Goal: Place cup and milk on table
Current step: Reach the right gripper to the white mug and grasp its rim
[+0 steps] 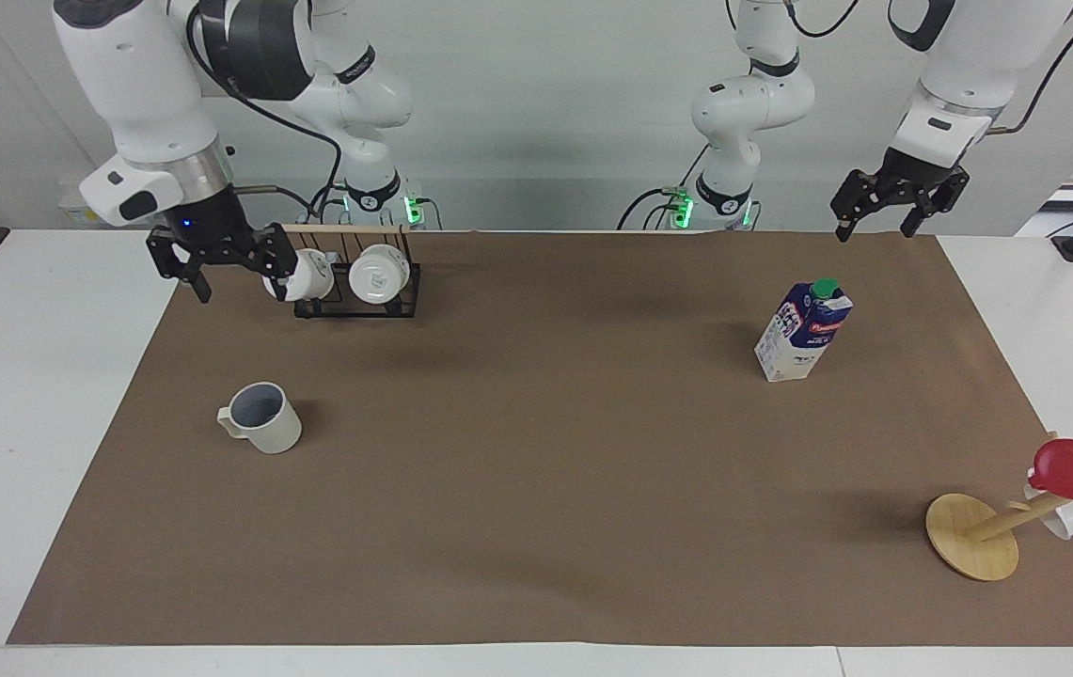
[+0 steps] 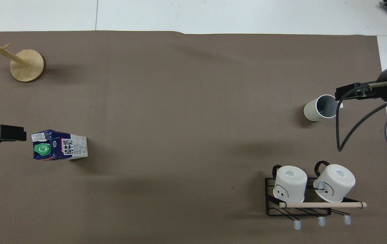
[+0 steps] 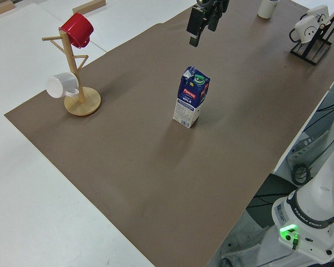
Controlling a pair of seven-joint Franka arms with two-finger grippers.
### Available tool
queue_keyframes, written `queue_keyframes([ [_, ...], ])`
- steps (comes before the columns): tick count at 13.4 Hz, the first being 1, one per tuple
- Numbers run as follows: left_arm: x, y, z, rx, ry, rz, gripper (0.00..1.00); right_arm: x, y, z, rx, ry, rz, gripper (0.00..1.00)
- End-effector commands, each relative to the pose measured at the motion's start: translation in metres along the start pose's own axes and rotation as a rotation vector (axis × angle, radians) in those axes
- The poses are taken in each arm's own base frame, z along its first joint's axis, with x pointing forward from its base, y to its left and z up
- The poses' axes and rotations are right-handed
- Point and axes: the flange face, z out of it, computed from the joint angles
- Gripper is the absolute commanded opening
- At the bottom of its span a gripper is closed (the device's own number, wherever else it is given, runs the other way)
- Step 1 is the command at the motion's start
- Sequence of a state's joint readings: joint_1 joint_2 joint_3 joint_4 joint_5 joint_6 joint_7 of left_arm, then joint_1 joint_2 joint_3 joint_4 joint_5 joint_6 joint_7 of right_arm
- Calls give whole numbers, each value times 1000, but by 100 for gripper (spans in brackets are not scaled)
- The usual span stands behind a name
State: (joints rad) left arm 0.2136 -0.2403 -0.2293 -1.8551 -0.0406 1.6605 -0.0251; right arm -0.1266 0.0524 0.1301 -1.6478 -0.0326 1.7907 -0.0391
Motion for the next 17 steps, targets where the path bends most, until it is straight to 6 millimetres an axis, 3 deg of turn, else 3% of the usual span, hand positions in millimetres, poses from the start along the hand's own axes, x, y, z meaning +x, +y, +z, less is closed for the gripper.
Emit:
queue_keyframes([
  [1, 1, -2, -6, 19, -7, -8, 100, 6, 15, 45, -5, -19, -24, 100],
  [4, 1, -2, -6, 19, -7, -7, 100, 9, 30, 116, 2, -11, -13, 100],
  [7, 1, -2, -6, 19, -7, -7, 100, 5, 28, 158, 8, -14, -6, 100],
  [12, 1, -2, -6, 19, -7, -7, 100, 13, 21, 198, 20, -3, -12, 91],
  [16, 1, -2, -6, 19, -7, -7, 100, 3, 20, 222, 22, -11, -13, 71],
  [17, 1, -2, -6, 19, -7, -7, 100, 3, 21, 229, 25, -21, -10, 61],
])
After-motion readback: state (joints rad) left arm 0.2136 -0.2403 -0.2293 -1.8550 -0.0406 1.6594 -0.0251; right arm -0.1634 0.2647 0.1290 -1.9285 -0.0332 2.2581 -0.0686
